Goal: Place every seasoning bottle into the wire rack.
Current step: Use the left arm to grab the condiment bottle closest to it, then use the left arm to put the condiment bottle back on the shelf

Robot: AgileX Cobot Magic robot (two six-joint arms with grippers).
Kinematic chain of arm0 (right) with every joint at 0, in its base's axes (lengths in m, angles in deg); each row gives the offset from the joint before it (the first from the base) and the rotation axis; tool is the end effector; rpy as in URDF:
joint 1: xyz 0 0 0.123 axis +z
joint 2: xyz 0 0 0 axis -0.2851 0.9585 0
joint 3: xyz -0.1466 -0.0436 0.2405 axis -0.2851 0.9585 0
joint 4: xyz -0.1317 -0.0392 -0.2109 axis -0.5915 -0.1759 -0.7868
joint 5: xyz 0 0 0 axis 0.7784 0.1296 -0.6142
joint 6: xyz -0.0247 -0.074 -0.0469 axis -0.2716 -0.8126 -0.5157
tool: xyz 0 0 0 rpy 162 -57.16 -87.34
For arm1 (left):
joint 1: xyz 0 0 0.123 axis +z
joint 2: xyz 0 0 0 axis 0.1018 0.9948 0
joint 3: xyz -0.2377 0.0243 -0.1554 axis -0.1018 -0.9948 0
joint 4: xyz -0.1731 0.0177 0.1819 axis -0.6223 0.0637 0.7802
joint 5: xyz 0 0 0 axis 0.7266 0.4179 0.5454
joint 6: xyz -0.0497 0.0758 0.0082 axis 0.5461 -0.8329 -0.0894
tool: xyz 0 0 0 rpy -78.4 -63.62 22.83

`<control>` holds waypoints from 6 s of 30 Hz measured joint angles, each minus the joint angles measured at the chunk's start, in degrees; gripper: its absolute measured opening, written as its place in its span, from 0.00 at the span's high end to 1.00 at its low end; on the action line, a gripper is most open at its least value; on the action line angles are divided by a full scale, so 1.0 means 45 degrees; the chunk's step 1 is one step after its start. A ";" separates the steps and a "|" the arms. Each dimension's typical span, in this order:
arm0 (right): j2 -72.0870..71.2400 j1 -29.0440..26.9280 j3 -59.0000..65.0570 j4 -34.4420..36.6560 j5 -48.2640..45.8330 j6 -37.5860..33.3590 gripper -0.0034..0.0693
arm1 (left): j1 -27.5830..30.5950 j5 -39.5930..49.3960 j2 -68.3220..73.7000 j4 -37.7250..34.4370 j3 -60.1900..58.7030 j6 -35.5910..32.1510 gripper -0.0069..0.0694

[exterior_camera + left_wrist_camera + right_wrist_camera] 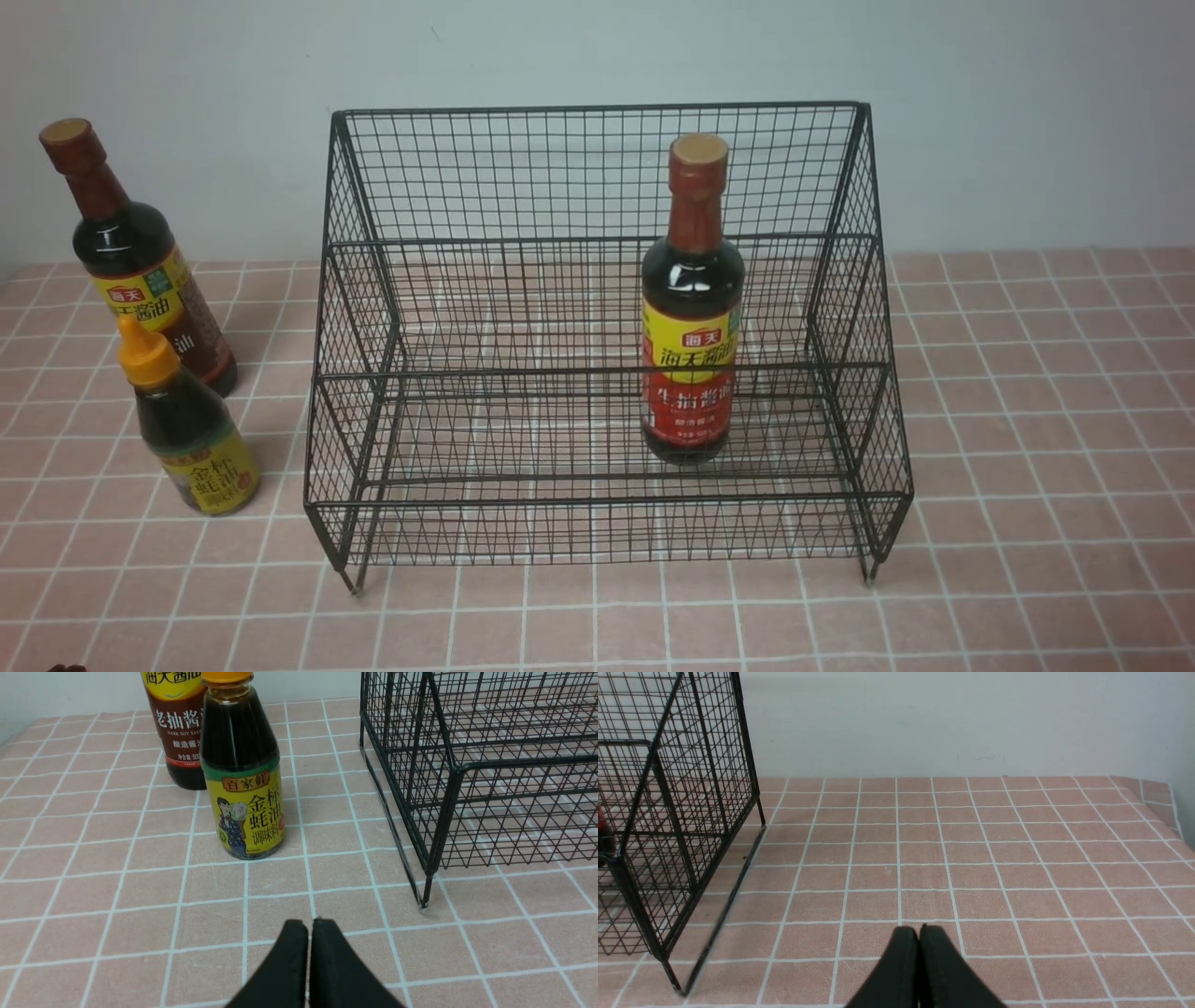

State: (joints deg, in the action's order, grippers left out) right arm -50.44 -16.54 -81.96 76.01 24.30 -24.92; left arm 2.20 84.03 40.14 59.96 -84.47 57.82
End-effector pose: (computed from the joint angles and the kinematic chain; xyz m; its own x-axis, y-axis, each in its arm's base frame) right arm 0.0529 -0.0046 0.1738 -0.2743 0.0302 -0.9612 0.0570 0.9983 0.0151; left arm 0.0524 -0.0038 0.1707 -0.2989 0.0299 -0.9538 0.0711 0.9974 0.0090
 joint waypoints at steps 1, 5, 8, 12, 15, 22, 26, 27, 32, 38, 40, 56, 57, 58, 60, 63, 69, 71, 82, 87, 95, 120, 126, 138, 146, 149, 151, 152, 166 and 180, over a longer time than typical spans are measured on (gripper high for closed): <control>0.0000 0.0000 0.0000 0.0000 0.0000 0.0000 0.97 | 0.0000 0.0000 0.0000 0.0000 0.0000 0.0000 0.92; 0.0000 0.0000 0.0000 0.0000 0.0000 0.0000 0.97 | 0.0000 -0.0031 0.0000 0.0000 0.0000 0.0000 0.92; 0.0000 0.0000 0.0000 0.0000 0.0000 0.0000 0.97 | 0.0000 -0.0764 0.0000 -0.0508 -0.0026 0.0115 0.92; 0.0000 0.0000 0.0000 0.0000 0.0000 0.0000 0.97 | 0.0000 -0.4633 0.0000 -0.2205 -0.0051 0.0388 0.92; 0.0000 0.0000 0.0000 0.0000 0.0000 0.0000 0.97 | 0.0000 -0.7961 0.0000 -0.2828 -0.0051 0.0447 0.92; 0.0000 0.0000 0.0000 0.0000 0.0000 0.0000 0.97 | 0.0000 -1.0807 0.1065 -0.3039 0.0952 0.0288 0.92; 0.0000 0.0000 0.0000 0.0000 0.0000 0.0000 0.97 | 0.0000 -0.9627 0.3892 -0.2732 0.2534 -0.0352 0.92; 0.0000 0.0000 0.0000 0.0000 0.0000 0.0000 0.97 | 0.0000 -0.9506 0.4703 -0.2596 0.2885 -0.0481 0.92; 0.0000 0.0000 0.0000 0.0000 0.0000 0.0000 0.97 | 0.0000 -0.9441 0.8343 -0.2198 0.4307 -0.0622 0.90; 0.0000 0.0000 0.0000 -0.0003 -0.0011 0.0000 0.97 | 0.0000 -0.9534 1.1826 -0.2127 0.5712 -0.0622 0.71; 0.0000 0.0000 0.0000 -0.0003 -0.0011 0.0000 0.97 | 0.0000 -0.9799 1.2649 -0.2127 0.6027 -0.0622 0.61; 0.0000 0.0000 0.0000 -0.0014 -0.0011 0.0000 0.97 | 0.0382 -1.2571 1.6863 -0.3910 0.6396 -0.0643 0.27; 0.0000 0.0000 0.0000 -0.0014 -0.0011 0.0000 0.97 | 0.0382 -1.2630 1.6984 -0.3745 0.6459 -0.0672 0.27; 0.0000 0.0000 0.0000 -0.0014 -0.0011 0.0000 0.97 | 0.0382 -1.2675 1.7122 -0.3626 0.6478 -0.0712 0.27; 0.0000 0.0000 0.0000 -0.0014 -0.0011 0.0000 0.97 | 0.0382 -1.2766 1.7368 -0.3553 0.6489 -0.0818 0.27; 0.0000 0.0000 0.0000 -0.0014 -0.0011 0.0000 0.97 | 0.0382 -1.3065 1.7995 -0.3565 0.6489 -0.1055 0.27; 0.0000 0.0000 0.0000 -0.0014 -0.0011 0.0000 0.97 | 0.0382 -1.3202 1.8991 -0.3770 0.6494 -0.1141 0.29; 0.0000 0.0000 0.0000 -0.0014 -0.0011 0.0000 0.97 | 0.0382 -1.3202 1.9134 -0.3865 0.6494 -0.1157 0.34; 0.0000 0.0000 0.0000 -0.0014 -0.0011 0.0000 0.97 | 0.0382 -1.1800 1.6511 -0.2286 0.6479 -0.1194 0.56; 0.0000 0.0000 0.0000 -0.0014 -0.0011 0.0000 0.97 | 0.0382 -1.1452 1.3466 -0.1292 0.6479 -0.0764 0.56; 0.0000 0.0000 0.0000 -0.0014 -0.0011 0.0000 0.97 | 0.0382 -0.9370 0.9648 0.1786 0.6726 0.3202 0.56; 0.0000 0.0000 0.0000 -0.0014 -0.0011 0.0000 0.97 | 0.0382 -1.3208 1.2711 1.2181 0.6726 1.2495 0.56; 0.0000 0.0000 0.0000 -0.0014 -0.0011 0.0000 0.97 | 0.0382 -1.3941 1.3656 1.2159 0.6726 1.2402 0.56; 0.0000 0.0000 0.0000 -0.0014 -0.0011 0.0000 0.97 | 0.0382 -1.5600 1.5301 1.2050 0.6768 1.0555 0.56; 0.0000 0.0000 0.0000 -0.0014 -0.0011 0.0000 0.97 | 0.0382 -1.6254 1.6030 1.1936 0.6989 1.0176 0.56; 0.0000 0.0000 0.0000 -0.0014 -0.0011 0.0000 0.97 | 0.0382 -1.6270 1.6152 1.1922 0.7159 1.0171 0.56; 0.0000 0.0000 0.0000 -0.0014 -0.0011 0.0000 0.97 | 0.0304 -1.6253 1.6245 1.1905 0.7256 1.0171 0.56; 0.0000 0.0000 0.0000 -0.0014 -0.0011 0.0000 0.97 | 0.0288 -1.6253 1.6262 1.1905 0.7256 1.0171 0.56; 0.0000 0.0000 0.0000 -0.0014 -0.0011 0.0000 0.97 | -0.1406 -1.4816 1.7528 1.2698 0.7324 0.9741 0.56; 0.0000 0.0000 0.0000 -0.0014 -0.0011 0.0000 0.97 | -0.1503 -1.3078 1.7313 1.2045 0.7444 1.0888 0.36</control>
State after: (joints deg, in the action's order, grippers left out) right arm -50.44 -16.54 -81.96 75.94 24.25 -24.92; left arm -4.57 25.18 118.05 114.16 -50.97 106.82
